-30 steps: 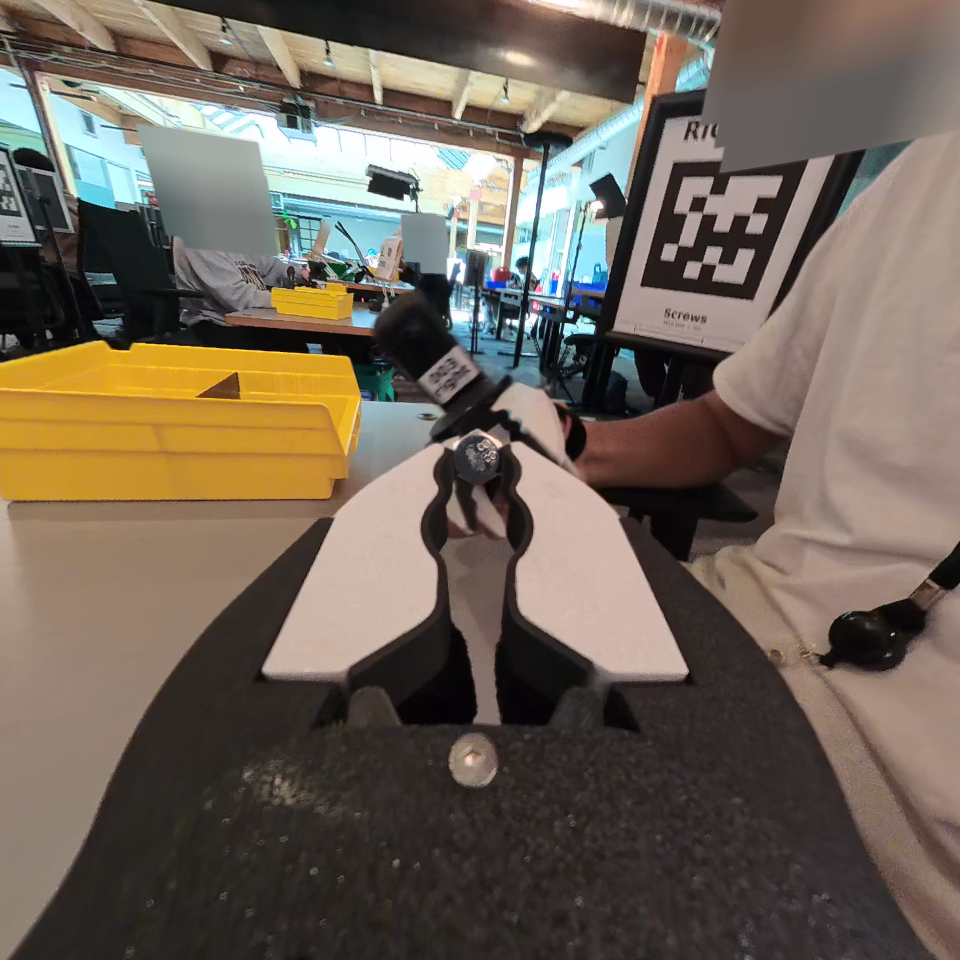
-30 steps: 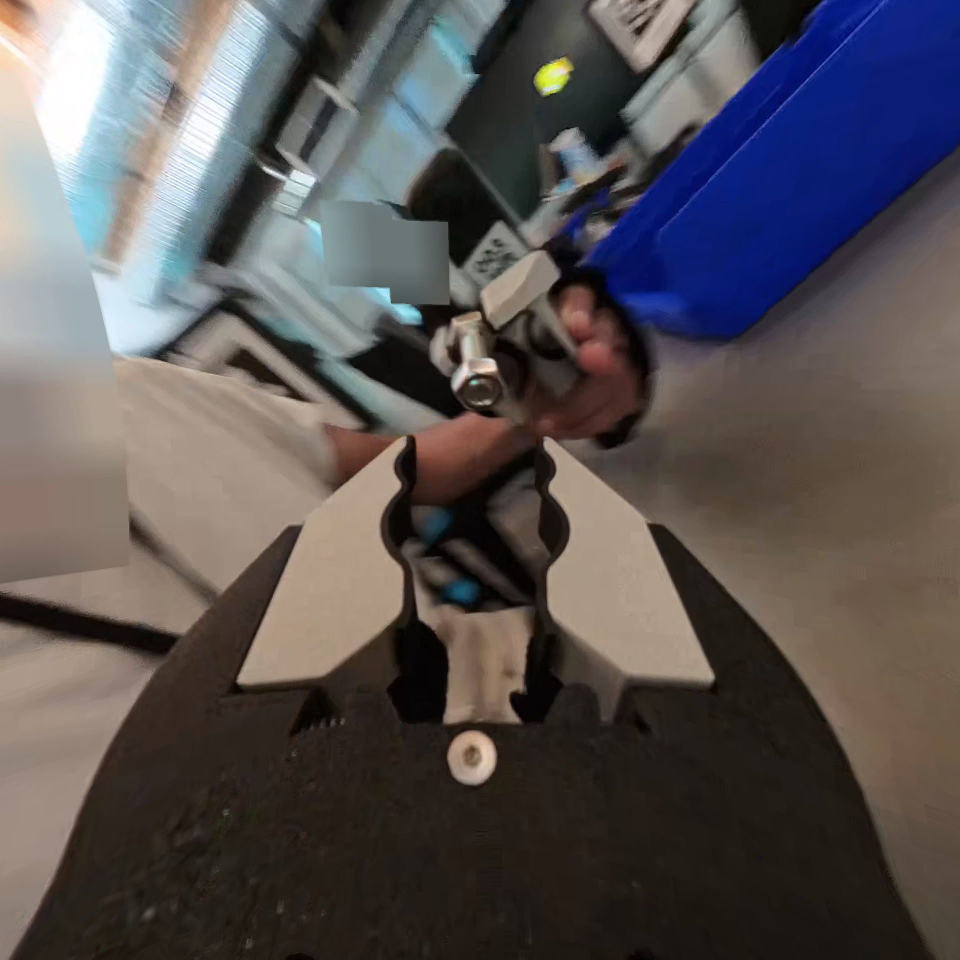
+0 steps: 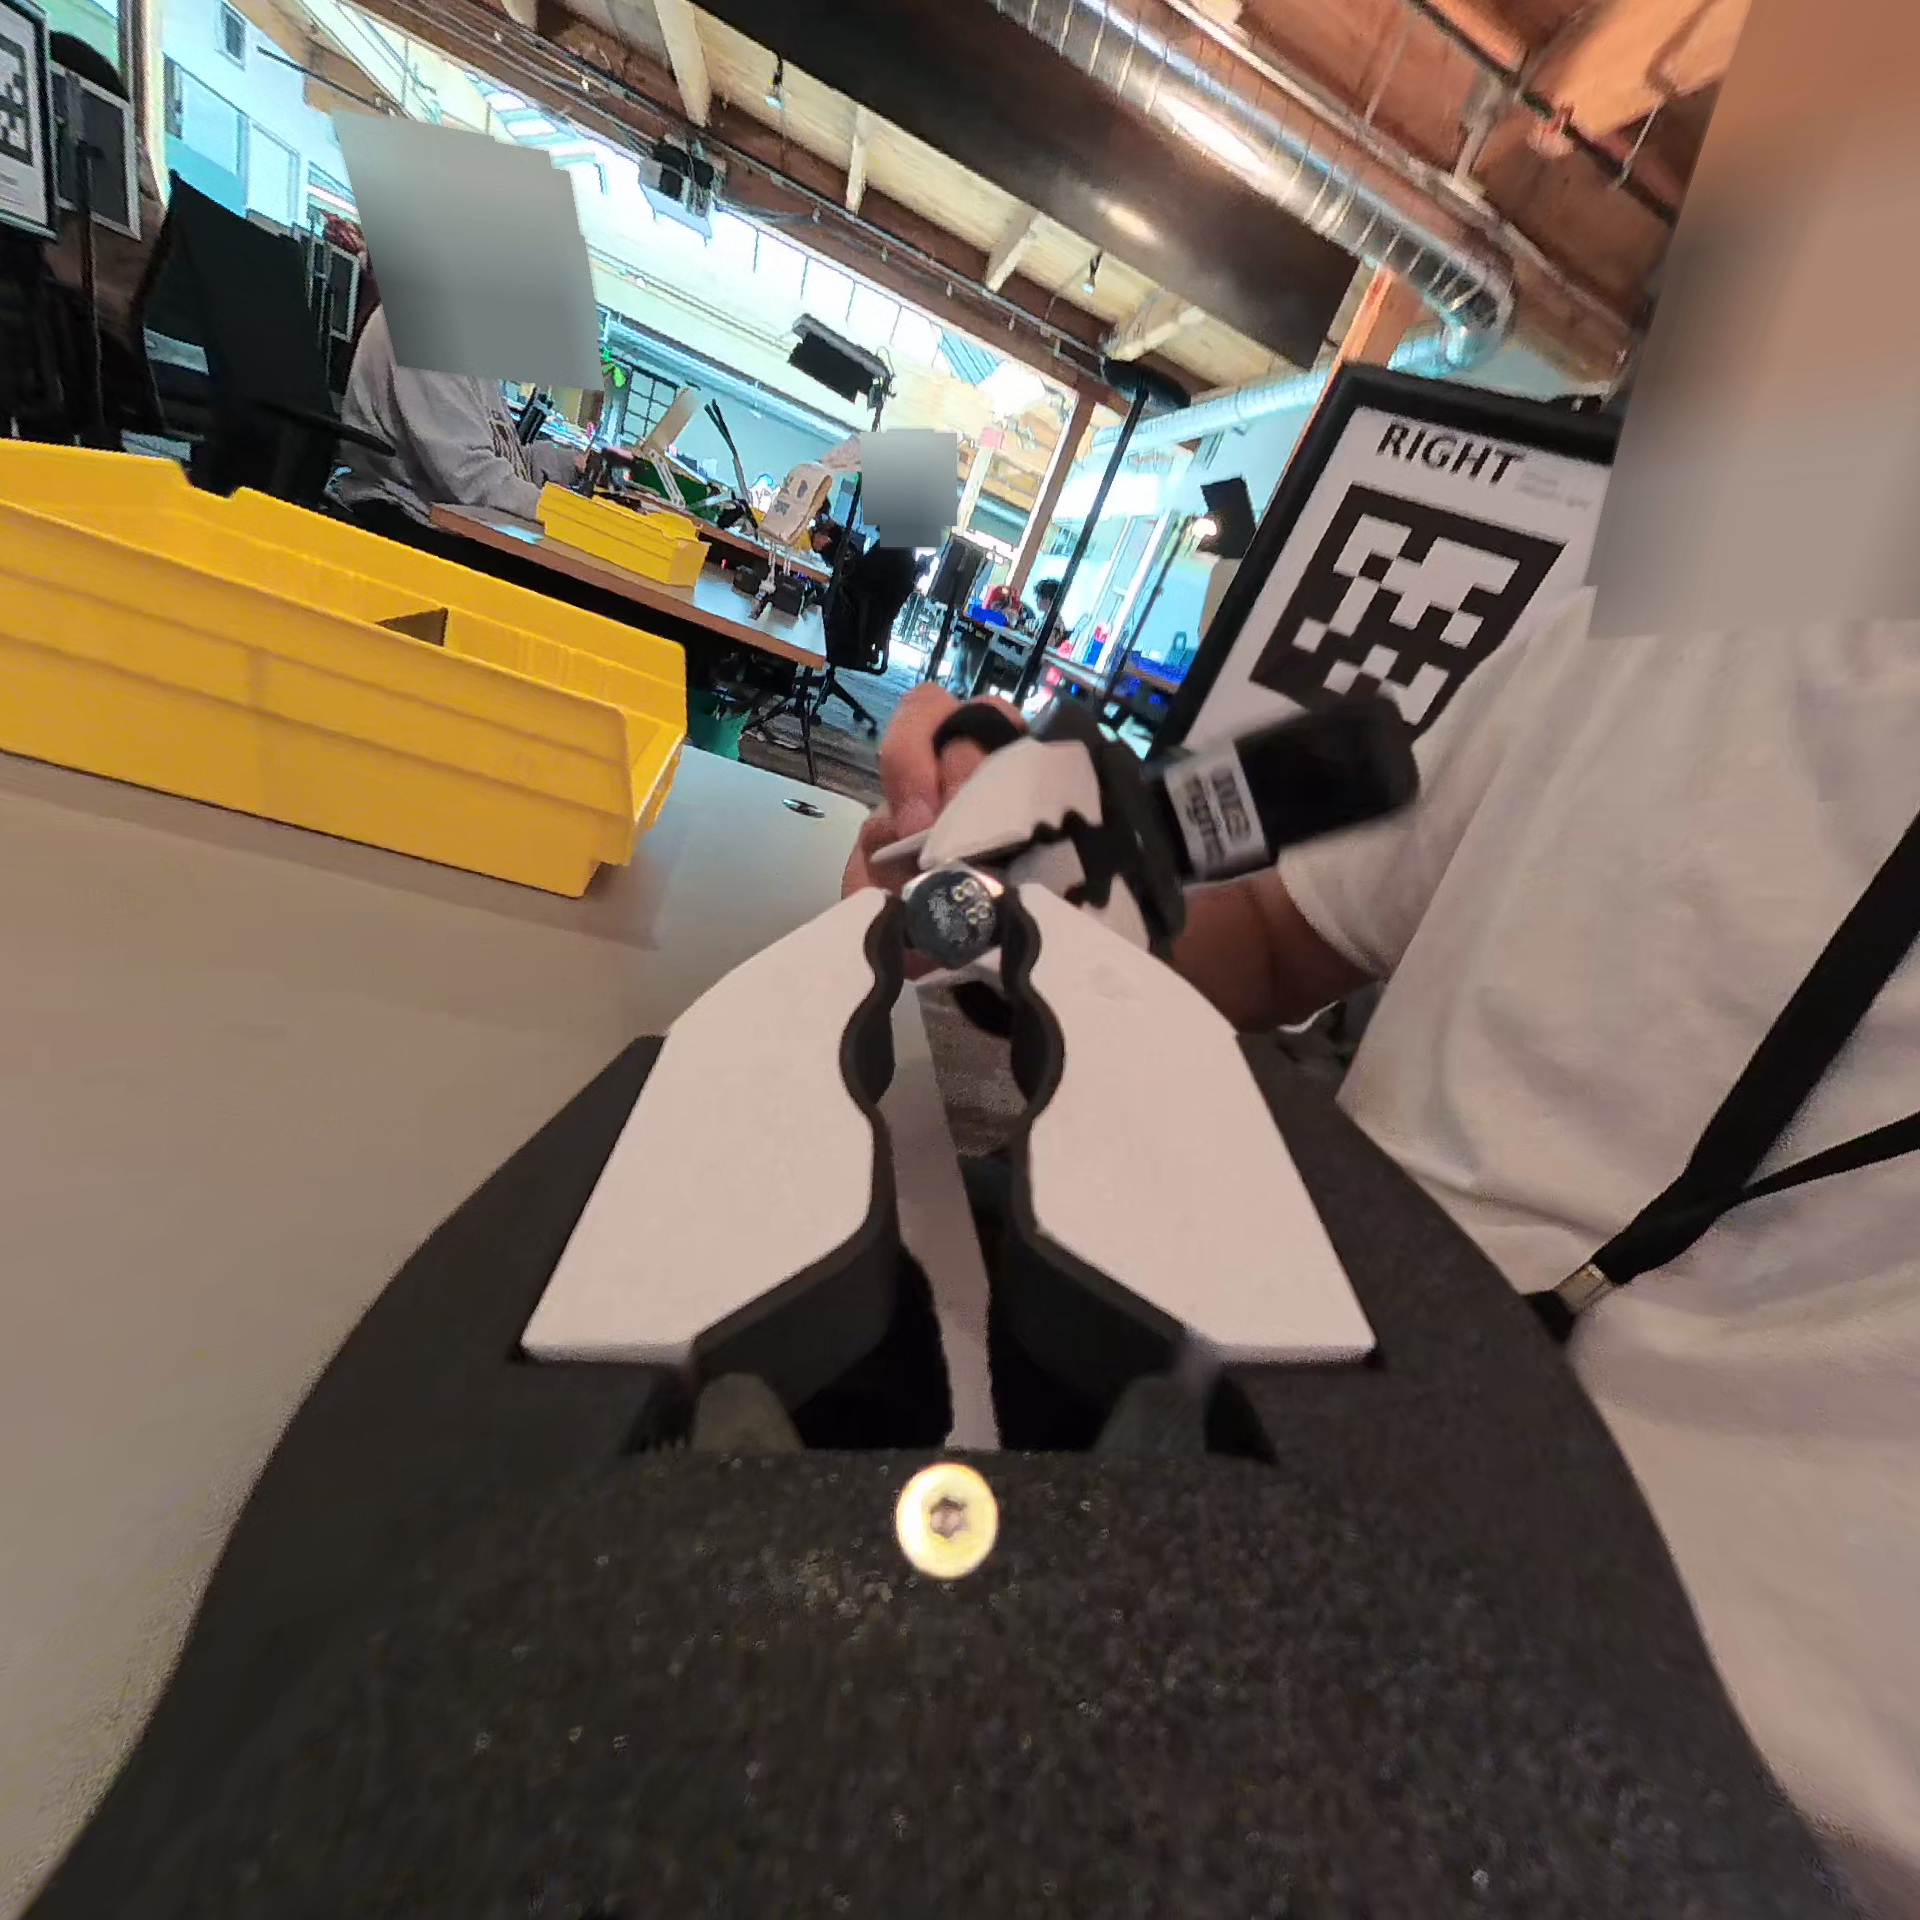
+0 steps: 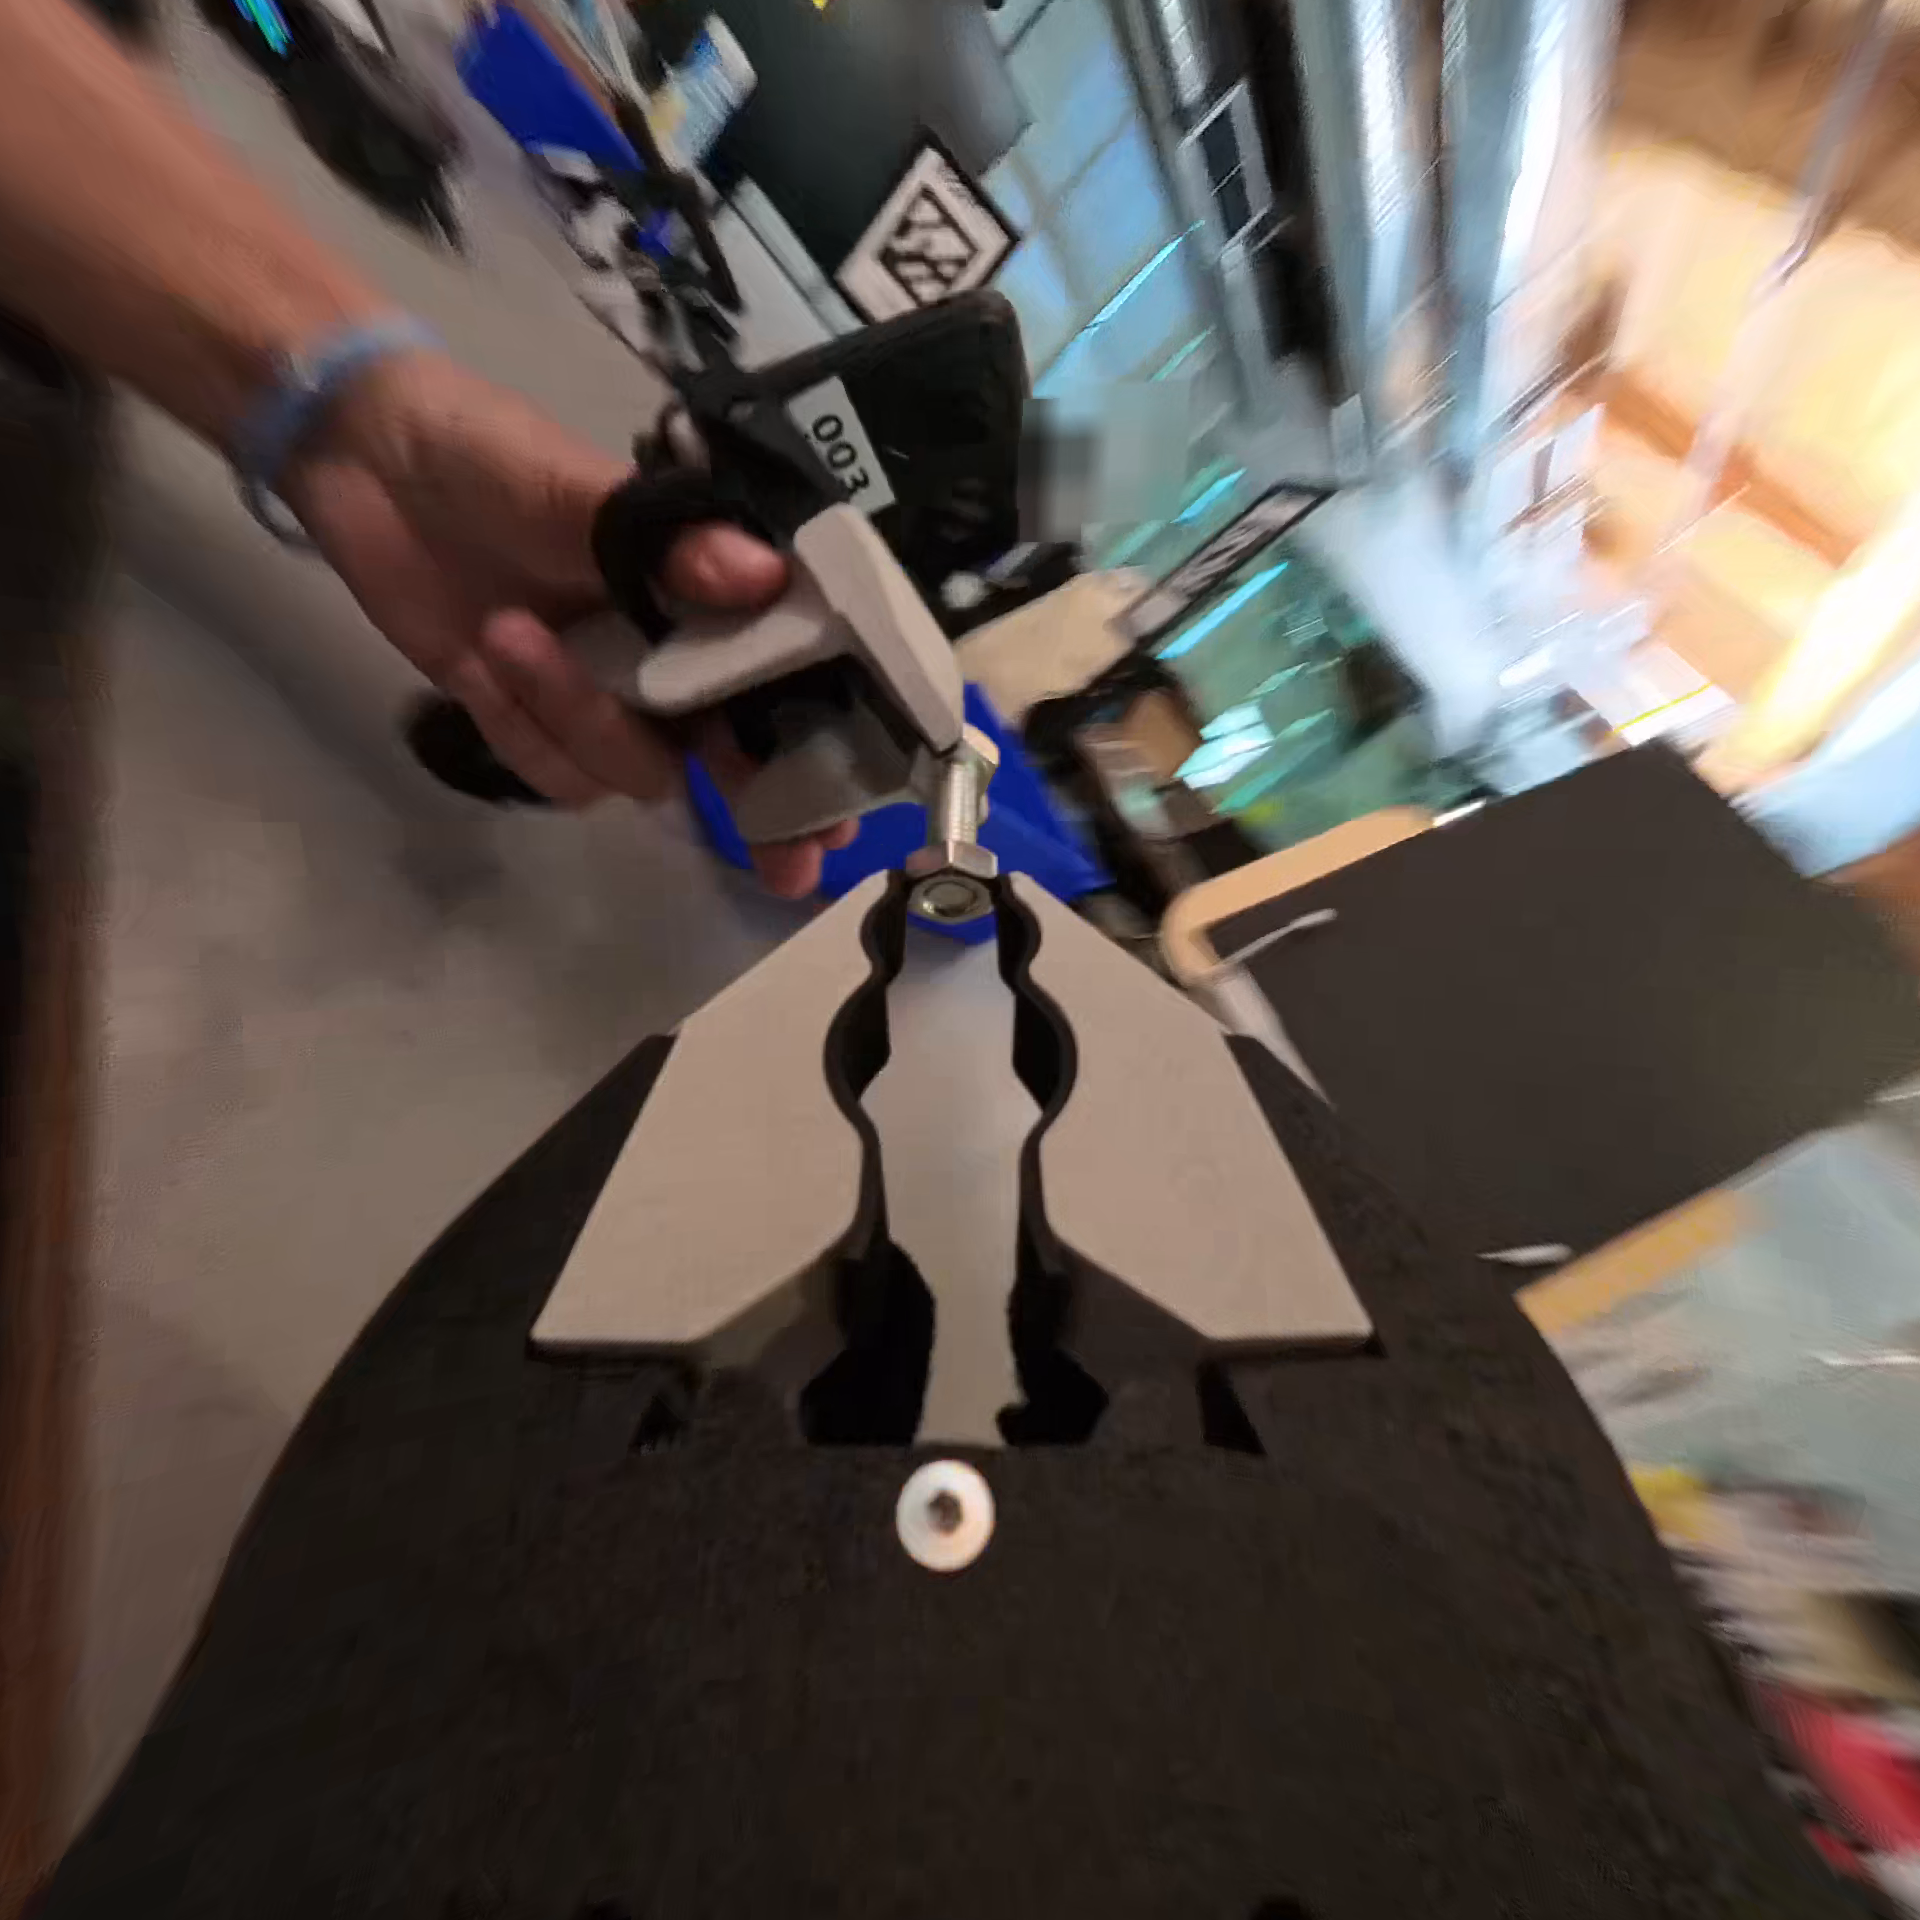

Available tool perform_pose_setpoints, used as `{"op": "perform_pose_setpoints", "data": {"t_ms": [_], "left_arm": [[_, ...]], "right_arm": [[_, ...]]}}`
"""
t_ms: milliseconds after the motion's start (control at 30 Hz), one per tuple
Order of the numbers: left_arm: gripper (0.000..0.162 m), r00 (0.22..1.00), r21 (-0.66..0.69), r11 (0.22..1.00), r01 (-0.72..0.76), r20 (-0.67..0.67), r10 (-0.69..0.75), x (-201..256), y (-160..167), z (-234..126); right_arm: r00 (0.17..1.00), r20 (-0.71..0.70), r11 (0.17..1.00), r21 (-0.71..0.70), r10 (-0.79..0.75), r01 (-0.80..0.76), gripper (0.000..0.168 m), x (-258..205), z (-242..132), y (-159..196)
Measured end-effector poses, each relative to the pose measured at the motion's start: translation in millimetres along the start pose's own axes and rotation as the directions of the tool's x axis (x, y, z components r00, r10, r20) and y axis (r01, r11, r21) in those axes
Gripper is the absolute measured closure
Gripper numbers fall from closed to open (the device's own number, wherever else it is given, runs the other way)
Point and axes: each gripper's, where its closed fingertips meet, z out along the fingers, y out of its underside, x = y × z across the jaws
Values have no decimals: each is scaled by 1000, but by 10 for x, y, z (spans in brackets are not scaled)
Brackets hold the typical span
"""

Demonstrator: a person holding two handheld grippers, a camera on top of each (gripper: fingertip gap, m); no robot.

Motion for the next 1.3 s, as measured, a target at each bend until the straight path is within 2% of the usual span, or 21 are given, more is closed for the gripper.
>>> {"op": "perform_pose_setpoints", "data": {"t_ms": [67, 100, 267, 333, 433, 500, 533, 567, 600, 667, 700, 733, 767, 800, 867, 967, 1067, 1100, 1133, 1233, 1300], "left_arm": [[145, 999, 6, 1000, 21, 28, -22, -16, 3, -60], [145, 999, 11, 999, 30, 45, -31, -31, 2, -92], [144, 994, 70, 997, 32, 103, -39, -65, -79, -236], [145, 991, 86, 996, 11, 133, -23, -84, -114, -293], [145, 985, 114, 992, -51, 172, 31, -96, -191, -364], [145, 979, 120, 988, -94, 189, 71, -102, -228, -384], [145, 977, 130, 985, -113, 192, 87, -104, -249, -385], [145, 979, 149, 982, -119, 183, 91, -100, -276, -383], [145, 982, 167, 979, -113, 167, 85, -95, -302, -375], [145, 985, 171, 978, -116, 145, 92, -100, -322, -340], [145, 985, 158, 979, -131, 136, 109, -100, -314, -307], [145, 983, 139, 979, -150, 128, 132, -96, -296, -263], [145, 981, 118, 978, -171, 116, 157, -87, -275, -211], [145, 978, 94, 977, -192, 102, 182, -75, -246, -152], [145, 969, 41, 971, -236, 79, 232, -65, -173, -22], [145, 960, -33, 960, -279, 24, 279, -60, -41, 165], [145, 954, -80, 951, -300, -29, 299, -63, 59, 316], [145, 952, -90, 948, -304, -43, 302, -66, 81, 355], [145, 952, -96, 947, -305, -53, 301, -74, 95, 388], [145, 956, -112, 950, -291, -66, 285, -120, 118, 451], [145, 965, -106, 961, -257, -79, 249, -128, 107, 474]], "right_arm": [[953, -102, 958, -62, -286, 281, 152, -23, 54, 2], [923, -121, 929, -93, -366, 357, 152, -26, 85, 9], [898, -170, 914, -102, -406, 393, 144, -29, 212, 6], [941, -155, 954, -60, -300, 294, 142, -25, 224, -20], [994, -107, 999, -38, 12, -17, 137, 86, 249, 45], [958, -38, 956, -63, 285, -286, 135, 128, 274, 205], [899, 15, 895, -103, 438, -434, 130, 103, 286, 307], [799, 88, 800, -160, 595, -578, 129, 30, 295, 391], [638, 194, 667, -237, 745, -707, 131, -105, 285, 418], [162, 372, 311, -387, 914, -868, 127, -264, 194, 304], [-103, 408, 93, -433, 907, -896, 129, -217, 148, 230], [-319, 438, -82, -479, 841, -874, 130, -152, 96, 174], [-460, 447, -203, -512, 767, -835, 132, -93, 55, 159], [-534, 441, -265, -536, 721, -802, 133, -83, 17, 161], [-580, 431, -300, -560, 691, -773, 132, -122, -52, 147], [-641, 450, -407, -513, 622, -756, 131, 0, -135, 126], [-651, 457, -463, -463, 606, -756, 130, 80, -232, 159], [-643, 451, -463, -452, 619, -762, 139, 84, -262, 176], [-623, 440, -449, -441, 647, -778, 152, 72, -287, 200], [-529, 418, -394, -369, 739, -842, 152, 104, -333, 269], [-361, 405, -254, -294, 840, -921, 152, 131, -348, 279]]}}
